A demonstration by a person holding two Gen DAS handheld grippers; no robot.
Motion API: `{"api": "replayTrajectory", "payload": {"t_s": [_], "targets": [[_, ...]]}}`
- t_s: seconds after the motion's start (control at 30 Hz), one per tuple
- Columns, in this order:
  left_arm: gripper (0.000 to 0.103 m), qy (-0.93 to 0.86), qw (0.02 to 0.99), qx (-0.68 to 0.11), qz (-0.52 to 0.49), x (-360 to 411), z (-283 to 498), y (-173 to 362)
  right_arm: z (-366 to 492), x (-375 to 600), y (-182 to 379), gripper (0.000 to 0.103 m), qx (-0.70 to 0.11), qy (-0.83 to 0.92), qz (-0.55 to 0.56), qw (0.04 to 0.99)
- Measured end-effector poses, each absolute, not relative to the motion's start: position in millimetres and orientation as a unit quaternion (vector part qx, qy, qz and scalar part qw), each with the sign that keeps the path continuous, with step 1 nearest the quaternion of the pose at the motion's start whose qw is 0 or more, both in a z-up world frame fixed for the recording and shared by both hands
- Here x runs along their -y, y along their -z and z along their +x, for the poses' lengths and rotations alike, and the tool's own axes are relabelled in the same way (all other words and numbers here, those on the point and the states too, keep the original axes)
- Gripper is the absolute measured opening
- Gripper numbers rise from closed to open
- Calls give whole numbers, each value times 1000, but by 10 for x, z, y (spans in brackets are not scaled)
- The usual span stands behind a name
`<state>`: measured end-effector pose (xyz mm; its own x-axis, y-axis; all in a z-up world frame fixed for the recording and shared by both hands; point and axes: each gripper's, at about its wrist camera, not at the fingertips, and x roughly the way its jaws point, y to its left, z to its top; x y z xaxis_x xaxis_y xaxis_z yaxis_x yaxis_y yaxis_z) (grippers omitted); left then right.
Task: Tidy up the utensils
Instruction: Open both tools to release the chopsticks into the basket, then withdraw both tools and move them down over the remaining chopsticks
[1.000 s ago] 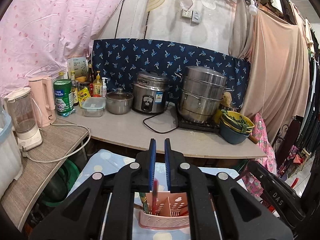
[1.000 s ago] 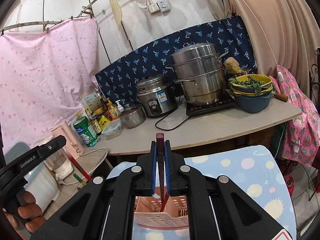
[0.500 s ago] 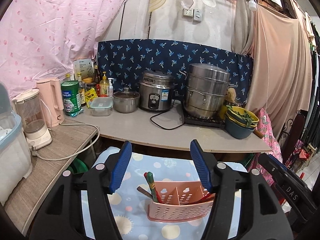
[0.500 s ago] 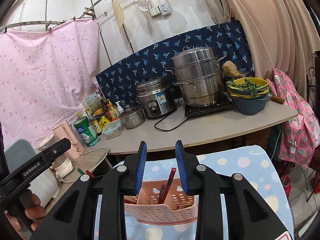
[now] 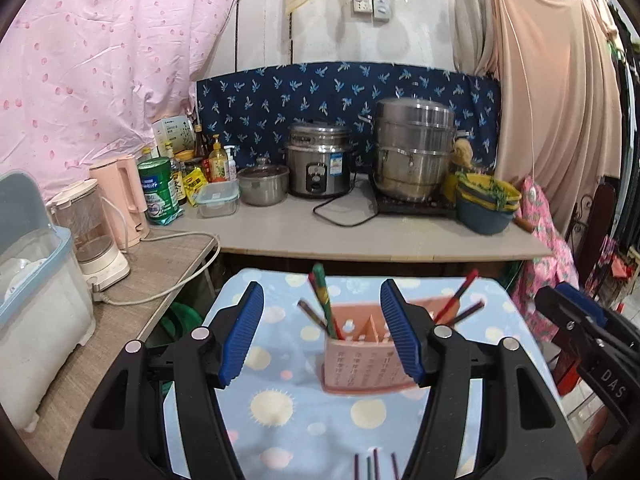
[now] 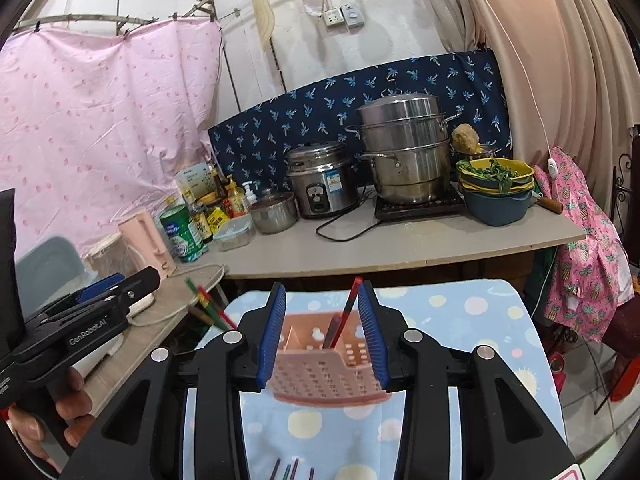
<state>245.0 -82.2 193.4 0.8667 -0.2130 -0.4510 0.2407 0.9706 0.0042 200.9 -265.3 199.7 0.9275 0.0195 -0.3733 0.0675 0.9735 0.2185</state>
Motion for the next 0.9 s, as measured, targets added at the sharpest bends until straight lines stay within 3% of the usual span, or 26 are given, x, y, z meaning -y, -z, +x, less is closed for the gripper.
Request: {"api": "replayTrajectory", "payload": {"t_s": [0.9], "targets": [[58,85,912,-398,43,254,1507,-449,761,2358,-677,42,-327,10,145,934]]}}
